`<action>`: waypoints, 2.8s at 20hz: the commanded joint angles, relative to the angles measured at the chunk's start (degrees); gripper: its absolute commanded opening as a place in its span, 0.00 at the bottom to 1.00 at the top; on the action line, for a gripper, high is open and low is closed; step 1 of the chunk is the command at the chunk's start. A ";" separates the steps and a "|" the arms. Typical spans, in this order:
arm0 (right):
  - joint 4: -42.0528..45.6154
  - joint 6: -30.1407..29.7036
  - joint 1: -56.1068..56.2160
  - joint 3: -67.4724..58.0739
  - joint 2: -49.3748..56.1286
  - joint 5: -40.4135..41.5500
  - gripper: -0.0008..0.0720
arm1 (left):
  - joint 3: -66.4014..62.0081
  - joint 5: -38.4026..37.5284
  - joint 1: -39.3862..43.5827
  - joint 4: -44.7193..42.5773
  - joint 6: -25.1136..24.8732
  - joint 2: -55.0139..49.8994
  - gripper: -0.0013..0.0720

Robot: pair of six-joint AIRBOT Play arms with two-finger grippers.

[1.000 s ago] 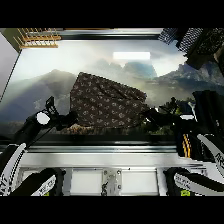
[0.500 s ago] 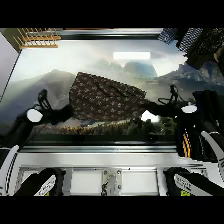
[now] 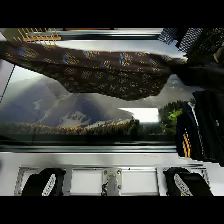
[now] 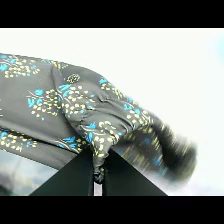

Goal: Fold the clothes and pants, and hang the long-sleeved shirts on hangers.

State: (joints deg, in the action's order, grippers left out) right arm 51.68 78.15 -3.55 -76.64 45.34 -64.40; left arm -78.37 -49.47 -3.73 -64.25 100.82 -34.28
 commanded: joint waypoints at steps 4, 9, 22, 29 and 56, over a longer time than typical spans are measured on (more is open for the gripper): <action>5.20 12.83 -0.04 -5.92 -12.04 -12.41 0.03 | -11.21 0.04 -0.20 -0.66 0.11 8.76 0.02; 8.13 23.80 0.04 -4.96 -10.40 -27.43 0.03 | -8.59 -11.06 -0.20 -0.61 1.27 3.76 0.02; 10.40 16.98 -0.02 -3.45 38.53 -13.46 0.03 | -13.64 -2.05 8.09 -0.31 -1.16 -54.34 0.02; 18.21 16.52 0.74 -8.02 39.19 -9.60 0.03 | -20.17 -9.01 4.37 -1.92 -1.97 -56.76 0.02; 16.98 15.80 11.32 34.88 19.52 7.04 0.72 | 47.82 3.02 8.41 -1.25 -6.05 -26.67 0.79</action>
State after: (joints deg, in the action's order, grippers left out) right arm 73.45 96.09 7.90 -41.41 65.56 -58.54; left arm -29.28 -44.80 3.20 -65.84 95.26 -61.34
